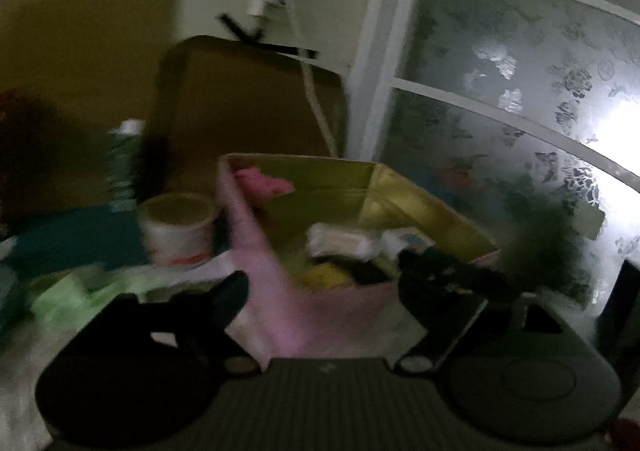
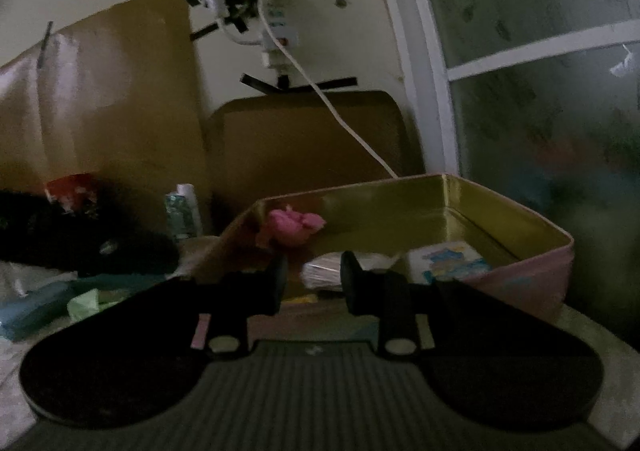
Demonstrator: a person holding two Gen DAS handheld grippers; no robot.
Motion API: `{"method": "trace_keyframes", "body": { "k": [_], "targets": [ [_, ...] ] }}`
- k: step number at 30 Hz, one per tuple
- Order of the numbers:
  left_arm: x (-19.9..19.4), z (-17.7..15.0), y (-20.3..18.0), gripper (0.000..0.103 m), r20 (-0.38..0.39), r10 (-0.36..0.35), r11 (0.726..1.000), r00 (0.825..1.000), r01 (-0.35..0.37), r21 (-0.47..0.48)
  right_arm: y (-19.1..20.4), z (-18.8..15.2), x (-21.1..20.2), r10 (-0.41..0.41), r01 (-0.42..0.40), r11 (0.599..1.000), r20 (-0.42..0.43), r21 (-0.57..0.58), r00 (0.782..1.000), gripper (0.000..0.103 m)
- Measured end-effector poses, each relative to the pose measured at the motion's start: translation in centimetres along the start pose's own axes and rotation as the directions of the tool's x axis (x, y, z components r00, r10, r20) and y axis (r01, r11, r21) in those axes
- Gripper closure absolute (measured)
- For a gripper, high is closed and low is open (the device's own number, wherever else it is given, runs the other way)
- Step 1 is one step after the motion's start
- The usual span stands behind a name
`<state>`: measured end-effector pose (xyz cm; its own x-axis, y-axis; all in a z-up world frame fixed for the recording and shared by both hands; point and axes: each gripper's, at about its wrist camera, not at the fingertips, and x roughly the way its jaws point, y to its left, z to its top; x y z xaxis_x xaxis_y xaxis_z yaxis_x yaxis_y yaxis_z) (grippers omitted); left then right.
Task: Organize soft objects
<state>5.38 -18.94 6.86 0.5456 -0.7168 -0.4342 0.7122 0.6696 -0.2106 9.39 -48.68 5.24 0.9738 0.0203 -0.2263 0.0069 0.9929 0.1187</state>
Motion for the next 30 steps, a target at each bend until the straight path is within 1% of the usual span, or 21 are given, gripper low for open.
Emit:
{"method": "trace_keyframes", "body": {
  "k": [3,5,7,9,11,13,16,17,18,19,21,23,25,28,29,30],
  "targets": [
    [-2.4,-1.9,2.5,0.013,0.000,0.073,0.997,0.997,-0.073,-0.021,1.6,-0.1,-0.8,0.027,-0.026,0.999,0.014,-0.020,1.000,0.071],
    [-3.8,-3.3,4.4,0.013,-0.016,0.142,0.989,0.990,-0.143,-0.036,3.0,-0.2,-1.3,0.056,-0.055,0.998,0.012,-0.041,0.998,0.071],
    [-4.8,-4.5,6.1,0.013,-0.032,0.194,0.979,0.980,-0.196,-0.053,4.5,-0.4,-1.5,0.103,-0.103,0.993,-0.004,-0.062,0.995,0.071],
    [-6.1,-5.7,7.9,0.013,-0.043,0.256,0.964,0.966,-0.259,-0.066,6.2,-0.9,-1.4,0.150,-0.152,0.984,-0.029,-0.091,0.988,0.070],
    [-7.2,-6.6,9.5,0.013,-0.047,0.322,0.943,0.945,-0.325,-0.068,7.9,-1.4,-1.1,0.192,-0.198,0.974,-0.066,-0.110,0.979,0.070],
    [-8.3,-7.5,11.0,0.013,-0.054,0.381,0.920,0.923,-0.385,-0.072,9.6,-2.1,-0.5,0.237,-0.250,0.961,-0.116,-0.119,0.965,0.070],
    [-9.8,-8.3,13.1,0.013,-0.052,0.449,0.886,0.892,-0.452,-0.100,11.8,-2.8,0.2,0.288,-0.315,0.939,-0.181,-0.142,0.940,0.070],
    [-10.3,-8.5,13.8,0.012,-0.047,0.467,0.876,0.883,-0.469,-0.114,12.4,-2.8,0.4,0.305,-0.336,0.931,-0.200,-0.144,0.931,0.069],
    [-10.7,-8.8,14.4,0.011,-0.042,0.476,0.869,0.879,-0.477,-0.129,13.1,-2.8,0.8,0.325,-0.360,0.923,-0.222,-0.138,0.919,0.068],
    [-11.1,-9.1,15.0,0.011,-0.036,0.476,0.866,0.879,-0.475,-0.159,13.8,-2.7,1.2,0.342,-0.378,0.917,-0.238,-0.128,0.909,0.066],
    [-11.7,-9.2,15.8,0.011,-0.023,0.445,0.872,0.895,-0.439,-0.217,15.0,-2.3,2.2,0.373,-0.411,0.905,-0.265,-0.108,0.889,0.064],
    [-12.0,-9.3,16.1,0.011,-0.003,0.434,0.874,0.901,-0.421,-0.243,16.5,-1.6,3.4,0.396,-0.438,0.893,-0.285,-0.101,0.873,0.063],
    [-11.9,-9.2,16.0,0.011,0.012,0.421,0.882,0.907,-0.406,-0.238,17.8,-0.8,5.1,0.425,-0.466,0.883,-0.316,-0.061,0.848,0.063],
    [-12.0,-9.3,15.7,0.011,0.029,0.418,0.889,0.908,-0.403,-0.218,19.7,1.2,9.2,0.481,-0.485,0.870,-0.364,0.088,0.797,0.063],
    [-11.9,-9.3,15.6,0.011,0.031,0.418,0.891,0.908,-0.403,-0.211,20.4,1.8,11.2,0.505,-0.487,0.860,-0.387,0.151,0.772,0.063],
    [-11.8,-9.3,15.7,0.011,0.032,0.419,0.891,0.908,-0.404,-0.207,21.1,2.1,12.8,0.517,-0.480,0.855,-0.406,0.197,0.754,0.063]
  ]
}}
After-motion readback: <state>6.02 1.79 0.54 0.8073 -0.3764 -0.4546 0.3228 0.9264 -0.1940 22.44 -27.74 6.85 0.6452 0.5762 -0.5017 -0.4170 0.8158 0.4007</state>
